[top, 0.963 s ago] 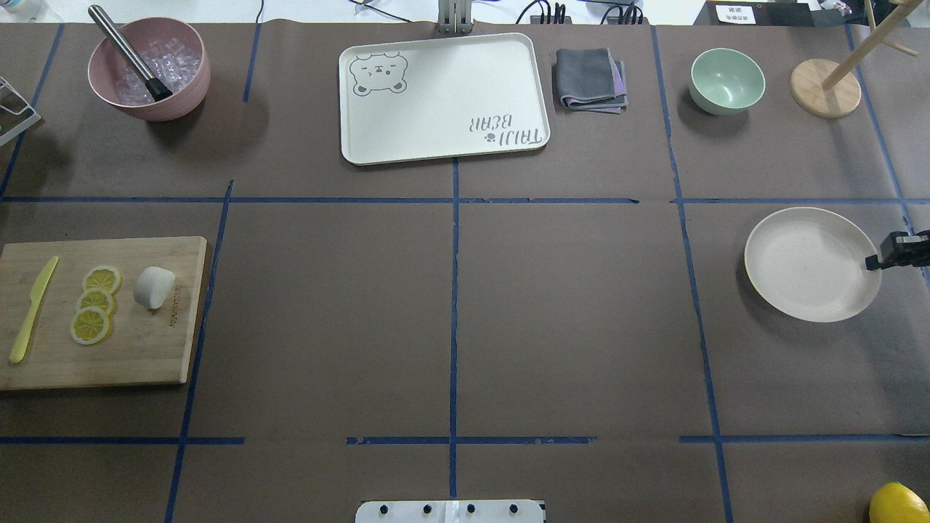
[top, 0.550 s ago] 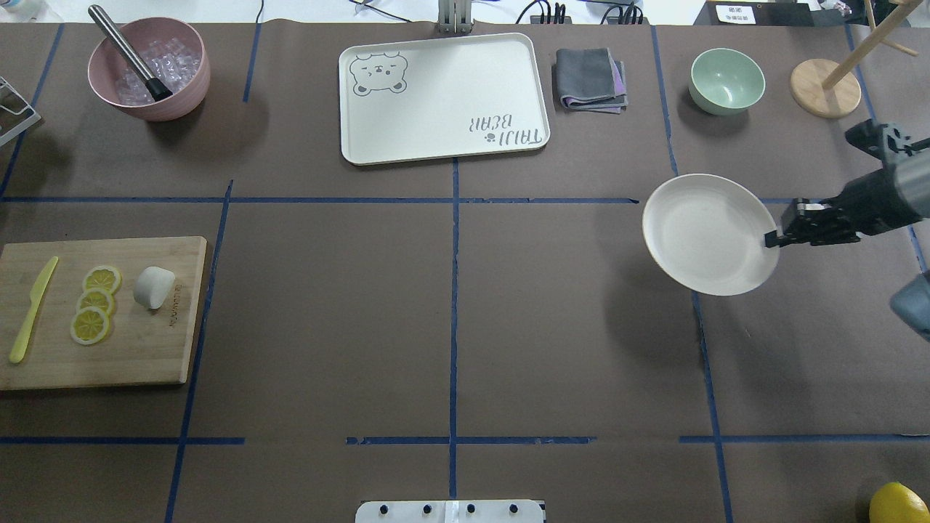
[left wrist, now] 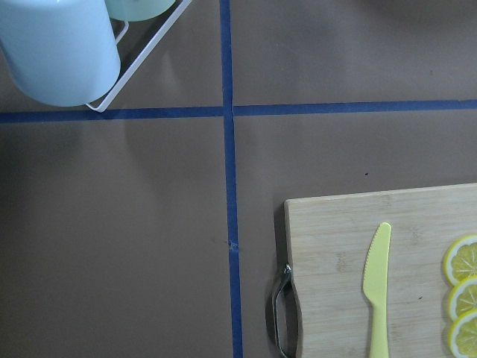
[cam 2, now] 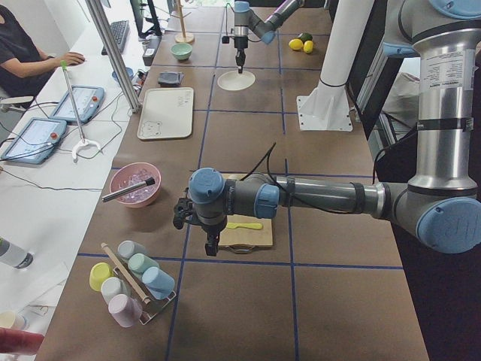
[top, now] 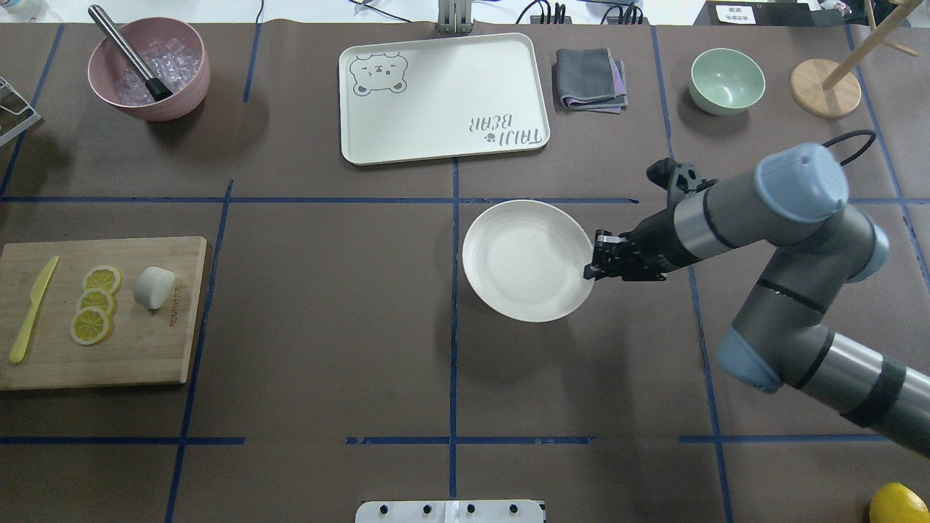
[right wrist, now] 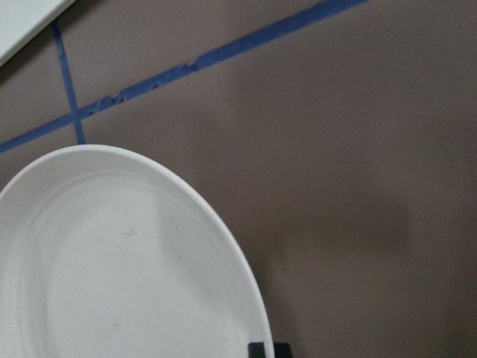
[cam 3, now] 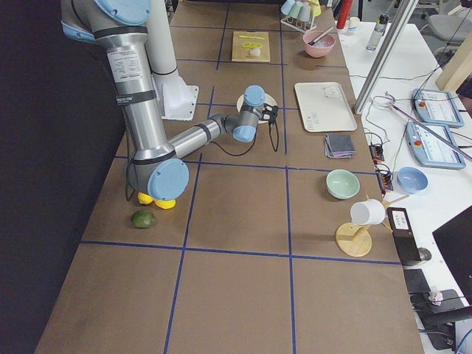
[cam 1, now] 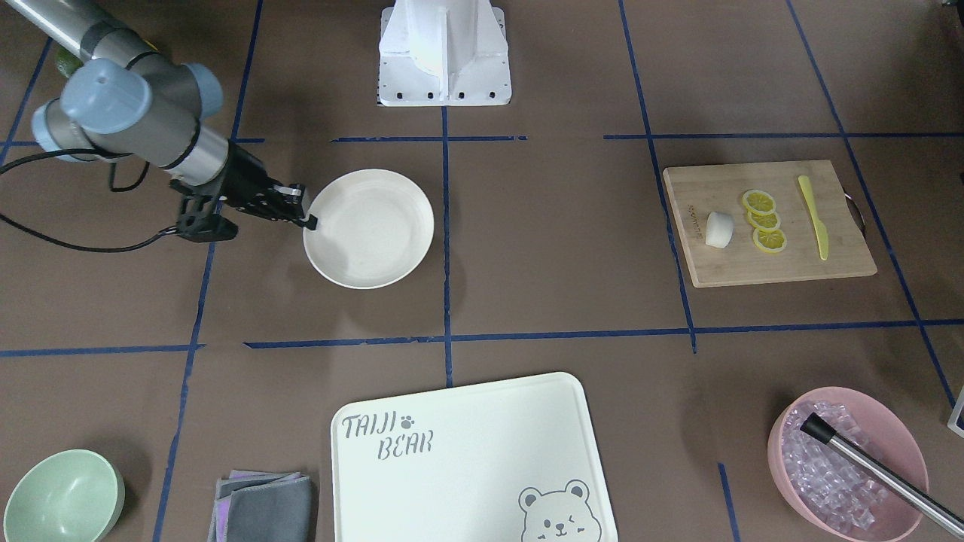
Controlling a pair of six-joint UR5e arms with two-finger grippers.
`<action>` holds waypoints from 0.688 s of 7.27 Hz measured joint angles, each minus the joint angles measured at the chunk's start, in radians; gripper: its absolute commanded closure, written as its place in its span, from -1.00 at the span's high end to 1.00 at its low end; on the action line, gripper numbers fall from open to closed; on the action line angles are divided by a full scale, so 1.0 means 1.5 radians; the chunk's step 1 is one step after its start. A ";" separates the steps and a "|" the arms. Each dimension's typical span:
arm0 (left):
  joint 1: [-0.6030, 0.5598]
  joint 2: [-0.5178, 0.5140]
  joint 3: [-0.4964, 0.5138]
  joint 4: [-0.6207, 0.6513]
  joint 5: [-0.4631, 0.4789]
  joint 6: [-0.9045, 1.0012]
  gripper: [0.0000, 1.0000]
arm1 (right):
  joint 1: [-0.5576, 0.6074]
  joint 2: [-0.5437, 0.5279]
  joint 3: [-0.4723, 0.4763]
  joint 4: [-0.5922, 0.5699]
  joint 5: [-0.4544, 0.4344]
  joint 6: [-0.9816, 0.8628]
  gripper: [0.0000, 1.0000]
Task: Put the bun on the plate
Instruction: 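Grasp the plate rim with the right gripper and drag it toward the table center, then release the plate and raise the right gripper while the left gripper reaches the bun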
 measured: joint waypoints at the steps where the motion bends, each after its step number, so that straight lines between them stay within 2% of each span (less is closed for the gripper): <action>1: 0.002 0.004 -0.001 -0.037 -0.004 0.000 1.00 | -0.035 0.040 -0.007 -0.059 -0.042 0.010 -1.00; 3: 0.005 0.012 -0.001 -0.068 -0.026 -0.001 1.00 | -0.075 0.082 -0.023 -0.136 -0.093 0.015 -1.00; 5: 0.011 0.014 -0.001 -0.072 -0.032 -0.002 1.00 | -0.084 0.098 -0.033 -0.152 -0.108 0.019 -1.00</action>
